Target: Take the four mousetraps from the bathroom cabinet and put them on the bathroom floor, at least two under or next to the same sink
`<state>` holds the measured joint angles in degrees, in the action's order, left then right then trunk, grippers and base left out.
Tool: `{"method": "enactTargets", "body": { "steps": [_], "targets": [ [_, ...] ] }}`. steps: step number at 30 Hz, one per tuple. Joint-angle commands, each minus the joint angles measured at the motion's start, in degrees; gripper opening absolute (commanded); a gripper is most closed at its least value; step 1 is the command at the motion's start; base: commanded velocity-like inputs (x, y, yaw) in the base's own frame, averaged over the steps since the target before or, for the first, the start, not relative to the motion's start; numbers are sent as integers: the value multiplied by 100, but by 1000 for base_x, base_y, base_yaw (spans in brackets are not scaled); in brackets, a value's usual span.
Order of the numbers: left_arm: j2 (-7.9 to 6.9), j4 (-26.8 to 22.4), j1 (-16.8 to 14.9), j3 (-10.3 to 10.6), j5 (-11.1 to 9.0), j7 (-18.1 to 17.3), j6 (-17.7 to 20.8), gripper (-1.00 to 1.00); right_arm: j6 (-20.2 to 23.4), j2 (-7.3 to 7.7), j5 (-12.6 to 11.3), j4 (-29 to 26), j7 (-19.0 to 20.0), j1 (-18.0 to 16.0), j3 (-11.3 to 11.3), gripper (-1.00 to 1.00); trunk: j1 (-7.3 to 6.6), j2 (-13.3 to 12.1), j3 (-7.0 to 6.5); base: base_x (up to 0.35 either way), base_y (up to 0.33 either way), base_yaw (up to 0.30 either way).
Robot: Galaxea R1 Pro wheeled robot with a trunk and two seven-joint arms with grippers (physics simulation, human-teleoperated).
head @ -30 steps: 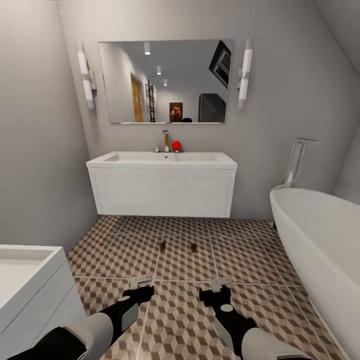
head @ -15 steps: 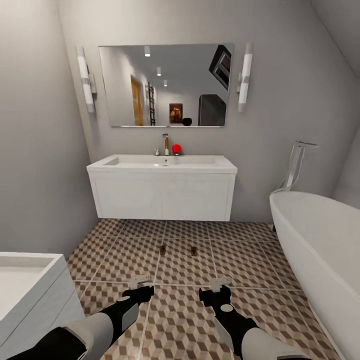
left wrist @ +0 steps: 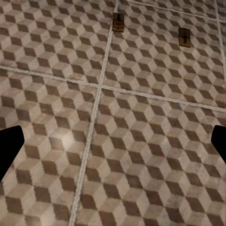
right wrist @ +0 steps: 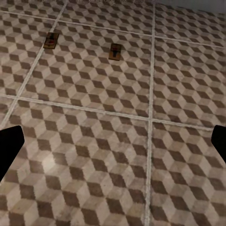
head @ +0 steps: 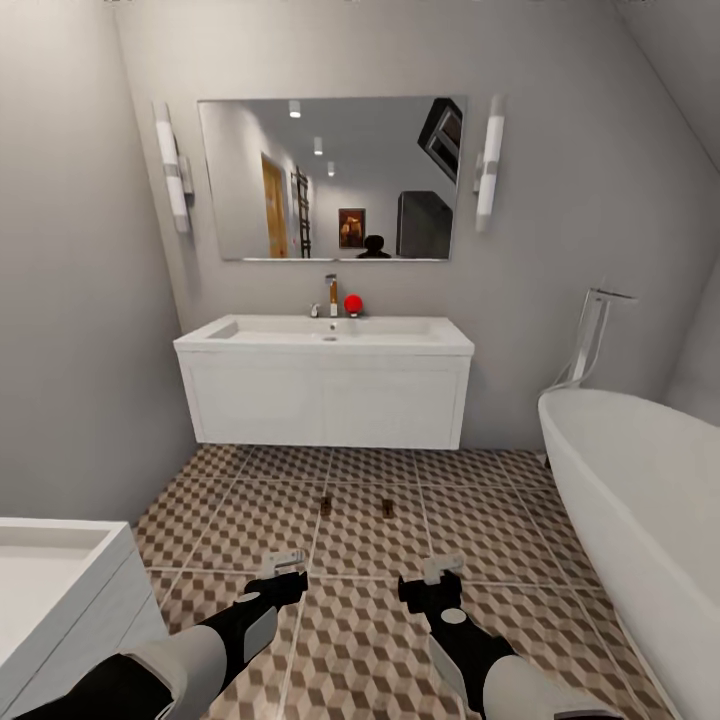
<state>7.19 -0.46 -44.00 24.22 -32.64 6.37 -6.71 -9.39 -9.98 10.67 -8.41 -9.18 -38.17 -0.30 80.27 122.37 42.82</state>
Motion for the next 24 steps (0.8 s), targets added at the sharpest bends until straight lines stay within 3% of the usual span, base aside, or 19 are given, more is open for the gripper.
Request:
{"method": "enactTargets", "body": {
  "steps": [1,24],
  "targets": [
    [2,3,-3,48,-41,19,-15,100,-10,-2,49,7,-32,-5,-5,100,-24,-39,-12,0,0,0],
    [2,6,-3,48,-41,22,-15,100,-19,-2,49,-15,-41,5,-5,100,-529,-961,-425,0,0,0]
  ]
}}
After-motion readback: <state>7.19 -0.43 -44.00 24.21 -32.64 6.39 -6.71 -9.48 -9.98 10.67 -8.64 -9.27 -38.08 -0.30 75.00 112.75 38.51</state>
